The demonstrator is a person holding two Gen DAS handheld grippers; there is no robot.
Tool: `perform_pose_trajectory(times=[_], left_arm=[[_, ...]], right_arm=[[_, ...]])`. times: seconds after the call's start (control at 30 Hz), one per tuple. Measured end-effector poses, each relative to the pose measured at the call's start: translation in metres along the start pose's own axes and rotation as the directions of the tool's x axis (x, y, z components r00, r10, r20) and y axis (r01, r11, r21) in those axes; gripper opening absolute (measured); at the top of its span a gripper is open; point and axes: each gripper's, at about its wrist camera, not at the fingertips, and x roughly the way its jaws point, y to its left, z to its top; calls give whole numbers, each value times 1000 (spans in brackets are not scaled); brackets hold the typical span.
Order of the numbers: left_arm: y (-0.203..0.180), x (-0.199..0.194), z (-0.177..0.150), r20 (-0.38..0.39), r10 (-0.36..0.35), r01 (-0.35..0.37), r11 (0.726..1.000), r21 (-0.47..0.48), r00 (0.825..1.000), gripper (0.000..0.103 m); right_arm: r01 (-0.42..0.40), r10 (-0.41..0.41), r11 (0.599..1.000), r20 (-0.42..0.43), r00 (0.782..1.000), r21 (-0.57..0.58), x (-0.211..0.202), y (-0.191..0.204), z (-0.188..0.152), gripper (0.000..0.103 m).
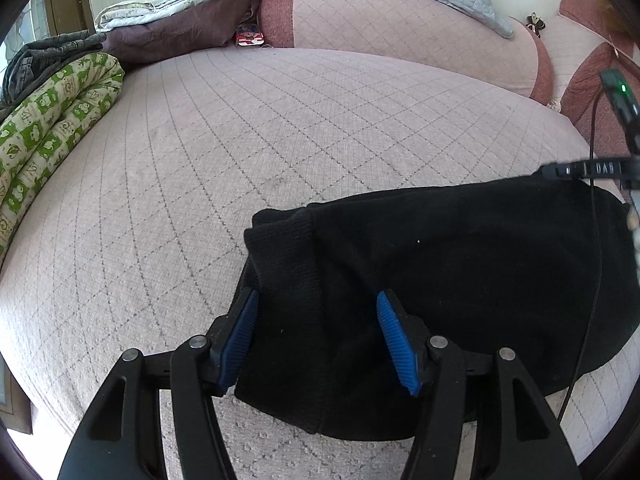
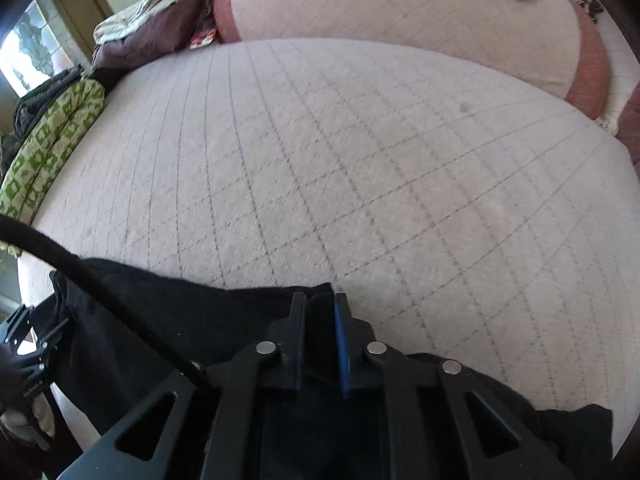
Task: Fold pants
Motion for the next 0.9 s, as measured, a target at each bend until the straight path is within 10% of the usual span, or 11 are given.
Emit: perform_pose_trajectory(times=[0.33,0.47,0.77,0.9], left_arm=[[-2,-1,-3,12,8,-8,1000,7,1000,61],[-1,-5,-3,9,-9,9,1000,-11,1000,61],[10,-18,3,35,-140,143,982,-123,990,61],[-1,-9,2,2,-82,82,993,-80,997,63]], right_arm=[[66,-67,996,4,998,58,27,-4,35,7],[44,-63,988,130,990,147,-11,-16,31,38],[54,-99,962,156,983,266,-86,-54,-69,48],[-35,-81,858,202,976,512,-105,-120,-115,38]])
